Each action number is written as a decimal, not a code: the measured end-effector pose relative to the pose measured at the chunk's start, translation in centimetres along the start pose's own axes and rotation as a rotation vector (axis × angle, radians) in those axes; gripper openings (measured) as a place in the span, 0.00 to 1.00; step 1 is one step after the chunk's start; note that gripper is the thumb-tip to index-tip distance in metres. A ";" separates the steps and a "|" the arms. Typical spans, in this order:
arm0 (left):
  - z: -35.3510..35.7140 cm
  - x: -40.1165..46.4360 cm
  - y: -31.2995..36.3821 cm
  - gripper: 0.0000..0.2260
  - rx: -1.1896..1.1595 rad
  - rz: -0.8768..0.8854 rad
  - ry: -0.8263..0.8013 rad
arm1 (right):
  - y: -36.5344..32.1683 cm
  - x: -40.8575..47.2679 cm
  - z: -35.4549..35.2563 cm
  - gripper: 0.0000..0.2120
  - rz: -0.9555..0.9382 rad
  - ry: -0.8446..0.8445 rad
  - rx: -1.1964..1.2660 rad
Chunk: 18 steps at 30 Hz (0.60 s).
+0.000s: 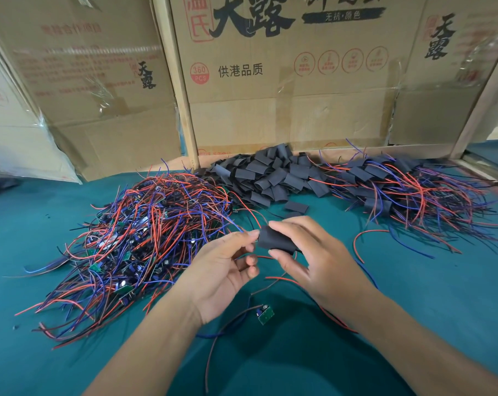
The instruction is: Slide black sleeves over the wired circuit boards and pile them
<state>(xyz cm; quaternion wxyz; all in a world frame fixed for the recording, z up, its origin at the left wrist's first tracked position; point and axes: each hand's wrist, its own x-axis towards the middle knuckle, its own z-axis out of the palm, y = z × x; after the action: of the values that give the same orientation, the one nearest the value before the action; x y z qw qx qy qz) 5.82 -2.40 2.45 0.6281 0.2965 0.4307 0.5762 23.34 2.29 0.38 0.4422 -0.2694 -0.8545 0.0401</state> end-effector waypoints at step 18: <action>-1.3 -0.2 0.5 0.07 0.122 -0.222 -0.165 | -0.4 -0.1 -0.4 0.18 -0.078 -0.097 -0.039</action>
<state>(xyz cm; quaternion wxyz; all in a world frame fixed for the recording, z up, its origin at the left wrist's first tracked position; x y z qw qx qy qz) 4.48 -2.68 2.32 0.7021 0.3311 0.4419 0.4497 23.49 1.85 0.69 0.3960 -0.2421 -0.8856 0.0189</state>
